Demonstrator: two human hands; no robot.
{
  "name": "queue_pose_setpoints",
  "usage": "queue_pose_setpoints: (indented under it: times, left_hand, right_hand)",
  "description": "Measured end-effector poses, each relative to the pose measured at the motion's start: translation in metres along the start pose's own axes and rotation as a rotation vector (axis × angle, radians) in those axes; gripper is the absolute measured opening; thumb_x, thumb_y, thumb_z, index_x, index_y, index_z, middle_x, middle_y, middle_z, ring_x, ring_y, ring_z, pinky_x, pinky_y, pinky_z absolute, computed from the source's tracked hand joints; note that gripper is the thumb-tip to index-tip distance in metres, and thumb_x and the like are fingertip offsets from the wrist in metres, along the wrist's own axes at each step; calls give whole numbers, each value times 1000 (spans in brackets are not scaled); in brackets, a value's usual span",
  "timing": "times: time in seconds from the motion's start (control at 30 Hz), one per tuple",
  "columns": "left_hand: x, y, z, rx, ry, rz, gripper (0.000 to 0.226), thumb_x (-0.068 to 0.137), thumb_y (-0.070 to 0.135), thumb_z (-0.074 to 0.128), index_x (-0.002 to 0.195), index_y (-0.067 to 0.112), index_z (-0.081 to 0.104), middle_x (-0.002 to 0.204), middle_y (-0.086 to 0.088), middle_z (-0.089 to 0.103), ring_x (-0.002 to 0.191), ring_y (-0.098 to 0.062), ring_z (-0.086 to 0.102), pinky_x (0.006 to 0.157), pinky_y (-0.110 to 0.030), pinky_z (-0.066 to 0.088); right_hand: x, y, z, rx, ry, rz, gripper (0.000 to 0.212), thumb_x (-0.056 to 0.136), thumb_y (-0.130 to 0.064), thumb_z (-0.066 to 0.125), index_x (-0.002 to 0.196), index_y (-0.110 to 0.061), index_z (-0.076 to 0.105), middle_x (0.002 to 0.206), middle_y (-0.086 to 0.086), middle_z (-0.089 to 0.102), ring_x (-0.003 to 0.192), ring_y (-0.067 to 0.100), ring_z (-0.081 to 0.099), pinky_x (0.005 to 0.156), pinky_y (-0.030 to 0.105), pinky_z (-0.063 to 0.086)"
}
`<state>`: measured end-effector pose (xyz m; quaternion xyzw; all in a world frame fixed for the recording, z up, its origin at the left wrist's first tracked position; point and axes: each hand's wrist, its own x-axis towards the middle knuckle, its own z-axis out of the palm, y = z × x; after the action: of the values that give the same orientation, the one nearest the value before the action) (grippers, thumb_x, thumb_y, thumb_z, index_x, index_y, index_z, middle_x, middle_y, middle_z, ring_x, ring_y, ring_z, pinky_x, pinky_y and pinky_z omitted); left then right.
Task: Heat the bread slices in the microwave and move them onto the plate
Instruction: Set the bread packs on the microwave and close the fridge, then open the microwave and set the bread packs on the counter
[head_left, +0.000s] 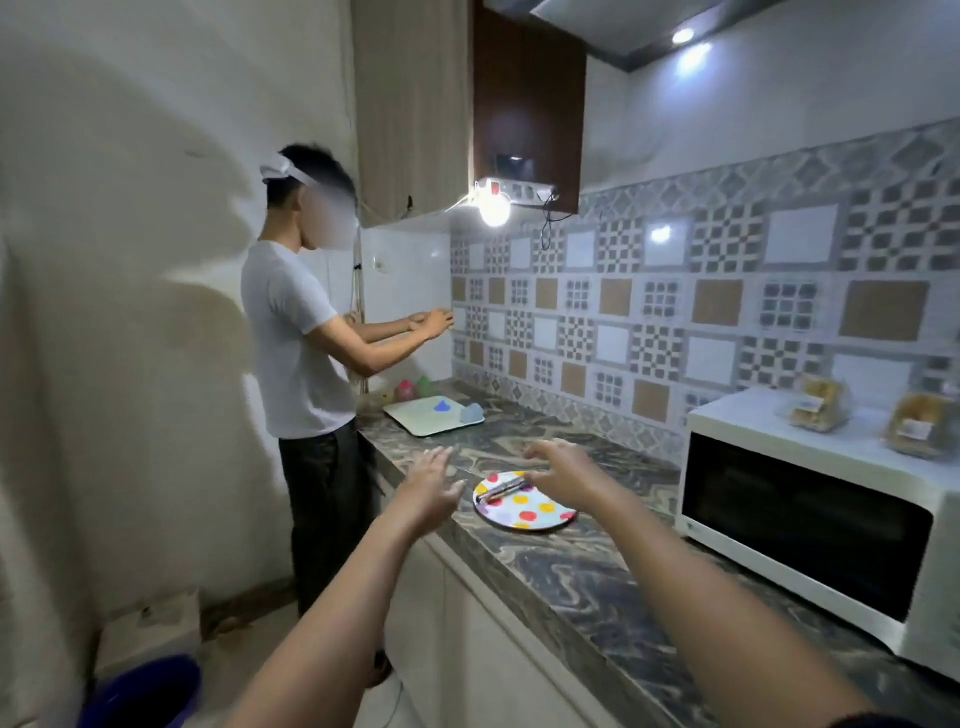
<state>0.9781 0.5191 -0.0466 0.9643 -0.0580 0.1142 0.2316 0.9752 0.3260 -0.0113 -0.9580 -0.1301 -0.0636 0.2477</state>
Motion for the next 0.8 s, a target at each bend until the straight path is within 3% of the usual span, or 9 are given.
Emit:
queue_pose_setpoints:
  times: [0.17,0.33,0.47,0.57,0.8]
  left_hand:
    - [113,32,43,-54,-70,183,59,94,25,49,145,8,26,154,-10,26,142,-20,22,115,-26,15]
    - [171,104,120,-145,-206,394,58,92,20,53,143,4,32,151,-13,32,140,-23,28,114,-26,20]
    - [177,179,184,-217,-337,541,56,95,25,47,145,7,28,153,-10,28,143,-23,22,117,-33,18]
    - [169,232,224,-290,-389,592,54,96,27,45,145,11,29,153,-6,29,142,-22,24,116,-32,19]
    - [130,348,293,-483,-543,674,48,95,23,48,140,9,37,144,-8,41,133,-23,38,111,-31,29]
  right_hand:
    - [57,63,-27,-25,113,180,39,92,-24,51,129,-13,52,136,8,48,121,23,49,94,31,41]
    - [43,156,-51,-111,180,424,41,90,-27,49,130,-20,49,135,4,47,119,24,48,97,38,44]
    - [3,226,-92,-194,390,621,43,92,-21,48,134,-16,45,139,5,44,127,24,41,103,37,39]
    - [-30,264,-121,-259,557,667,42,91,-15,45,133,-14,46,137,4,47,127,22,41,104,36,37]
    - [-89,340,-173,-362,610,733,42,93,-14,43,135,-12,46,137,4,48,129,21,40,104,37,38]
